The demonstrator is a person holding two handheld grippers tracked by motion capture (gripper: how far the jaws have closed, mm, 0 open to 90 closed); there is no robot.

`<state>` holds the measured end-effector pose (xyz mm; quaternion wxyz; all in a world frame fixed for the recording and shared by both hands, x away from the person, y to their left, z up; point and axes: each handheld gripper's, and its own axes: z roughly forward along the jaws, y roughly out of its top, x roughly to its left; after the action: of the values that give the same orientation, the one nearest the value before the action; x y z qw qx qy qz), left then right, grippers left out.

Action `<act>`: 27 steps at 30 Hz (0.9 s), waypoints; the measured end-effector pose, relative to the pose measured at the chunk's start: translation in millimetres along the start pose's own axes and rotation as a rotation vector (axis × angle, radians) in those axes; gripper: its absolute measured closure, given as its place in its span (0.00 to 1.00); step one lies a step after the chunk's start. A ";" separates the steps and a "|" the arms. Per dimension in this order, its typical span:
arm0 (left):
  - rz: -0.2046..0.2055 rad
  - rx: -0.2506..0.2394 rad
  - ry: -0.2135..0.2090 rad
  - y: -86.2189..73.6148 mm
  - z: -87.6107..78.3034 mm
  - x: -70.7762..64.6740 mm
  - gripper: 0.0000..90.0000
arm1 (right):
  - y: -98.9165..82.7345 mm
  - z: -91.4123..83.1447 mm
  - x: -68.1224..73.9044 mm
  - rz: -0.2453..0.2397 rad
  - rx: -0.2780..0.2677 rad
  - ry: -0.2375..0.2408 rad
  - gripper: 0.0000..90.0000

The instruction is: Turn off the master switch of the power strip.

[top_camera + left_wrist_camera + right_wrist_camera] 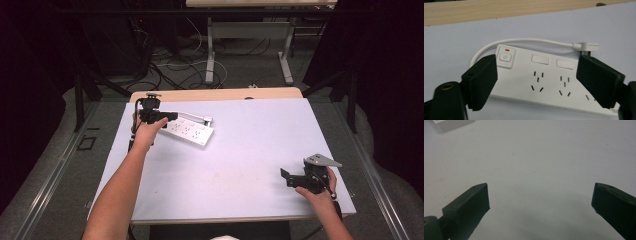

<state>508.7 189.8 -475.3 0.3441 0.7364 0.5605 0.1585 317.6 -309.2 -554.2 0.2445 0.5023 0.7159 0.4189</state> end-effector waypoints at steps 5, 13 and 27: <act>-0.024 0.011 -0.030 -1.7 -5.2 3.1 0.04 | 0.1 0.7 1.3 -0.014 0.002 0.009 0.01; -0.043 -0.006 -0.035 -3.3 -19.5 2.0 0.03 | -0.3 0.9 2.1 -0.009 0.006 0.010 0.01; 0.000 -0.071 -0.056 -15.8 -36.4 -7.5 0.01 | -0.1 -0.1 3.0 -0.017 0.005 0.006 0.01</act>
<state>472.4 196.9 -459.0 0.3858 0.7278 0.5446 0.1576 316.3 -306.5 -554.0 0.2446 0.4957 0.7218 0.4165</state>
